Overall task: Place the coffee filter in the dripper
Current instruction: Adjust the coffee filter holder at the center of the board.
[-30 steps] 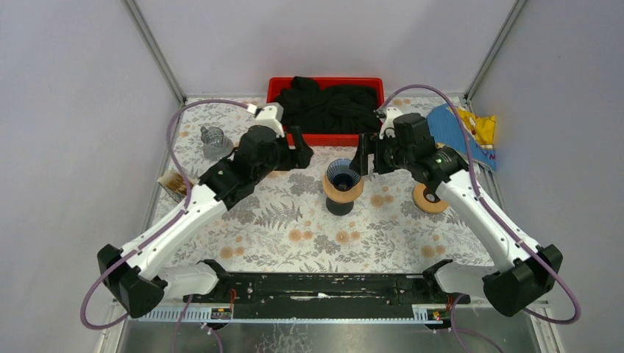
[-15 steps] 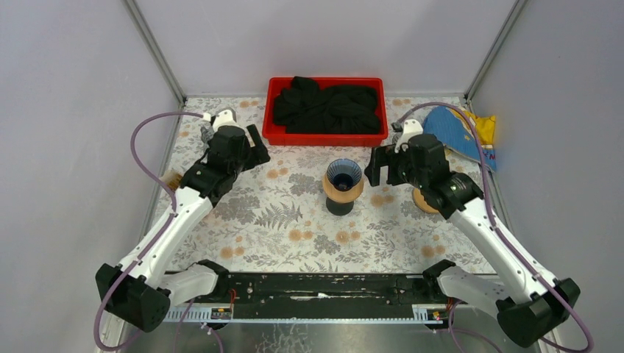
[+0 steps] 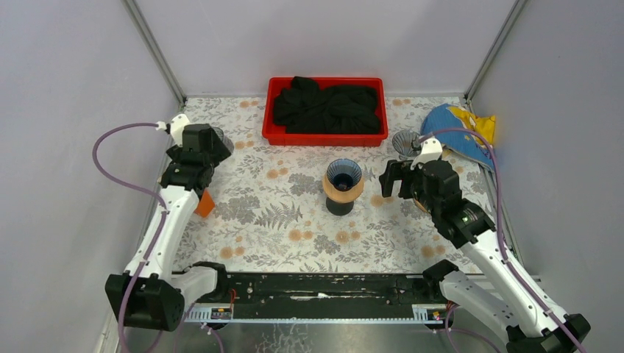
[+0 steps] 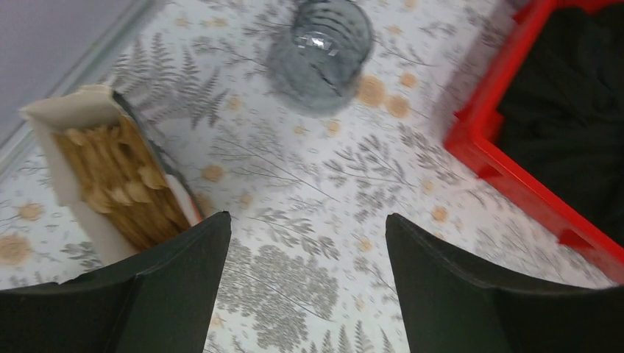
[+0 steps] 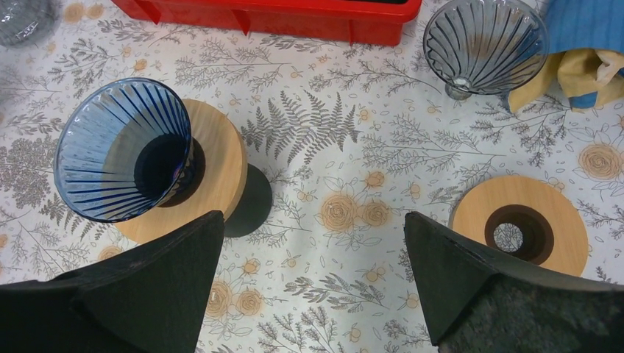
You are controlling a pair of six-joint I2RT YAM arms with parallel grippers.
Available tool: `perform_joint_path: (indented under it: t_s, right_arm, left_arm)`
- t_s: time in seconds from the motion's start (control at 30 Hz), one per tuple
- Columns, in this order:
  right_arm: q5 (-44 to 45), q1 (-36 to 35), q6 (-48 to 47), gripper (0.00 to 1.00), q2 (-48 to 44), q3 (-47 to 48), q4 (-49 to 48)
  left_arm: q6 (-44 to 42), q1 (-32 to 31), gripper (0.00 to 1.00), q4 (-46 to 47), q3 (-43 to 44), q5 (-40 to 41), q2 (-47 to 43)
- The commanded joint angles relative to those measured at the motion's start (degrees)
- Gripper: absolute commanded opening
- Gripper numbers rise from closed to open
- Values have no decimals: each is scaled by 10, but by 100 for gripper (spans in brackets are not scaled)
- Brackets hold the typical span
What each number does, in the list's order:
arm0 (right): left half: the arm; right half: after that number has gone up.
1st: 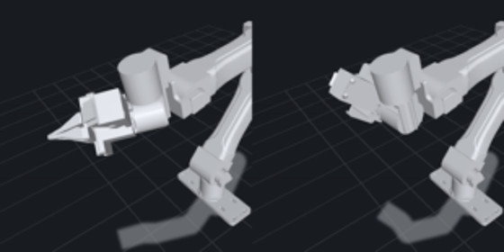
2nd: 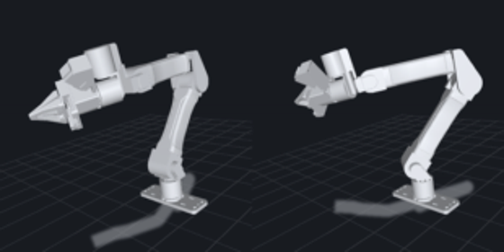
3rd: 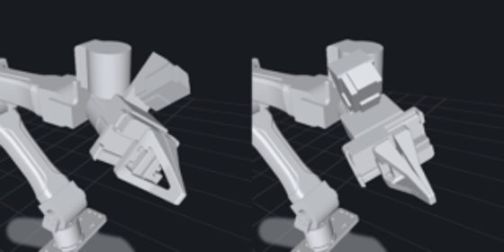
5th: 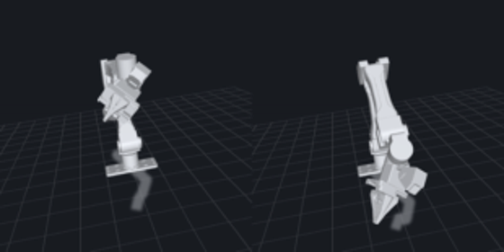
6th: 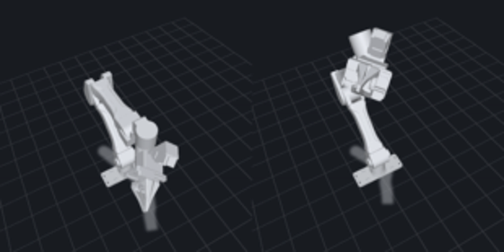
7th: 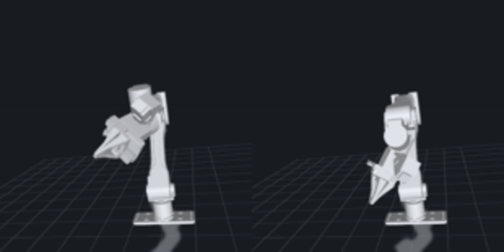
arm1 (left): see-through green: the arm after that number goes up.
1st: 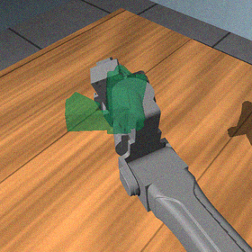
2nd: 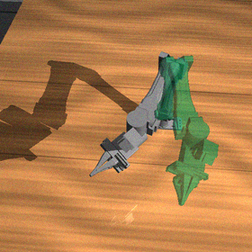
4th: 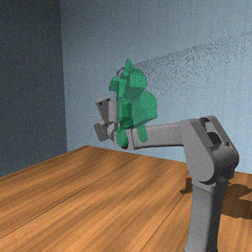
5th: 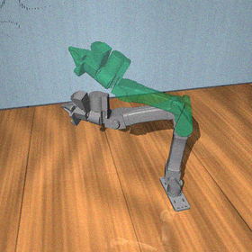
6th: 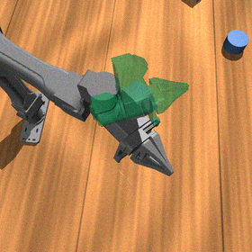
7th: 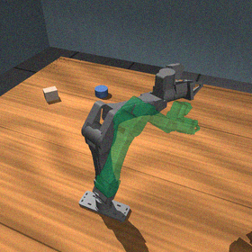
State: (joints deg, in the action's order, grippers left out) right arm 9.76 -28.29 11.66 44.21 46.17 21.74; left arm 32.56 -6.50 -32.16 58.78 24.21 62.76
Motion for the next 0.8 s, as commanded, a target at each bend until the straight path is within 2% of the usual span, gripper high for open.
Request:
perform_joint_path:
  t_s: [0.0,0.4,0.53,0.77]
  right_arm:
    - [15,-4,7,99,-11,-6,-47]
    - [57,-33,7,99,-43,-24,-59]
    - [69,-38,6,99,-47,-25,-61]
    - [76,-40,6,99,-52,-25,-60]
  left_arm:
    - [-7,56,82,8,-10,21,20]
    - [-4,167,61,26,-33,-12,75]
    - [-5,181,52,37,-38,-33,98]
    - [-7,187,45,38,-36,-50,126]
